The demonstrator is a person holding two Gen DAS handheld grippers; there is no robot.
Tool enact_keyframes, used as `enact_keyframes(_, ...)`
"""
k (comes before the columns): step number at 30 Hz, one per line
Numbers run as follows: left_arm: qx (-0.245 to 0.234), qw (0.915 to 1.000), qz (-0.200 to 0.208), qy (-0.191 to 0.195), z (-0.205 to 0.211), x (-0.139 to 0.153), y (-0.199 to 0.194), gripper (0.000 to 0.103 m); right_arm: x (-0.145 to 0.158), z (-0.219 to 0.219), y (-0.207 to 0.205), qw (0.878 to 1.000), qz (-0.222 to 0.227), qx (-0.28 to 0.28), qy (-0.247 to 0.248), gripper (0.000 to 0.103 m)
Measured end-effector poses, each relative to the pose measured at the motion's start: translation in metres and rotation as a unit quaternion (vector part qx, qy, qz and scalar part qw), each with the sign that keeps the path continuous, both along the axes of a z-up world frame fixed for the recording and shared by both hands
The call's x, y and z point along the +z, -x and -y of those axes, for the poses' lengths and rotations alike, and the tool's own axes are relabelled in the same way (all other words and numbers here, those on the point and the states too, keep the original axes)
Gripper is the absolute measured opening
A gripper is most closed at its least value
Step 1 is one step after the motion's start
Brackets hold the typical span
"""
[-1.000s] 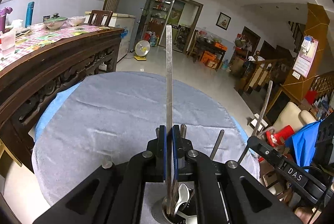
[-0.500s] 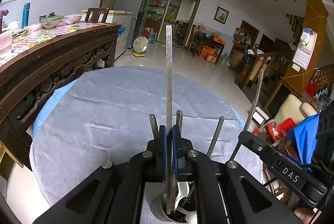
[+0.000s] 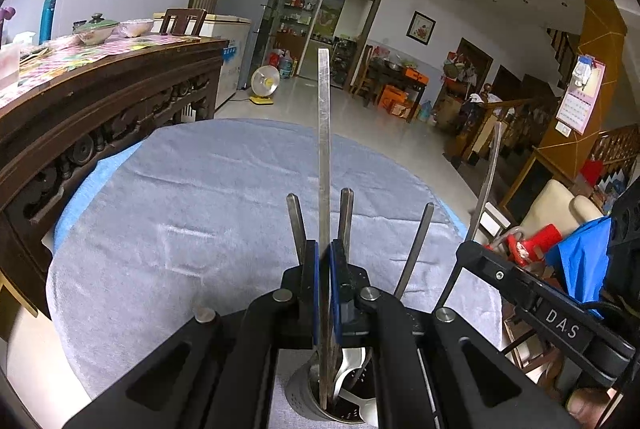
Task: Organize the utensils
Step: 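Lower both held chopsticks into the black holder with both tools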
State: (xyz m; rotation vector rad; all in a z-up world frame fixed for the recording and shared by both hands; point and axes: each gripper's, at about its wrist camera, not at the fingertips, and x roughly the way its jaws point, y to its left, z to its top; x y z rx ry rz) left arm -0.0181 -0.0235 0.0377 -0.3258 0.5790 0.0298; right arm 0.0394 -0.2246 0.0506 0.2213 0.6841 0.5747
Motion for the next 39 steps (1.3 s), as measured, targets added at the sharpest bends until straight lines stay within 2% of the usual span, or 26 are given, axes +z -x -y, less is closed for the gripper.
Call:
enact_keyframes(15, -0.005, 0.9999, -0.008, -0.008, 0.008, -0.014, 0.0, 0.005, -0.012, -0.005, 0.003, 1.0, -0.002, 0.017, 0.009, 0.007)
enact_keyframes(39, -0.018, 0.9993, -0.03, -0.016, 0.021, -0.036, 0.012, 0.005, -0.043, -0.01, 0.036, 0.998, -0.01, 0.045, 0.045, 0.007)
